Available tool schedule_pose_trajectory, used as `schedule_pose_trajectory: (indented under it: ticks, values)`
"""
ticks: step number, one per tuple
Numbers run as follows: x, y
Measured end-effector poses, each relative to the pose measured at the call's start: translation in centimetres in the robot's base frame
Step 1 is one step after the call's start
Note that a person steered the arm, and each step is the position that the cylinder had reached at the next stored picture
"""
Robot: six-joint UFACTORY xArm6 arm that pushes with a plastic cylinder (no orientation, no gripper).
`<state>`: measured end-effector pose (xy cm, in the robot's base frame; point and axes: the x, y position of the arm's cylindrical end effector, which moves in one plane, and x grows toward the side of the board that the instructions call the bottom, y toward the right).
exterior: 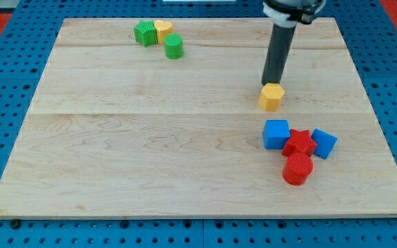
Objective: Point your arm towards the top left
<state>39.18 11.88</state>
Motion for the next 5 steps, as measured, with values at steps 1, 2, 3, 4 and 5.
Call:
schedule_pose_trajectory:
  ticks: [1,2,3,4,5]
  values:
    - [4.3,1.6]
    - [6.9,3.2]
    - [3.7,-2.0]
    - [0.7,-10.6]
    - [-4.2,-21.4]
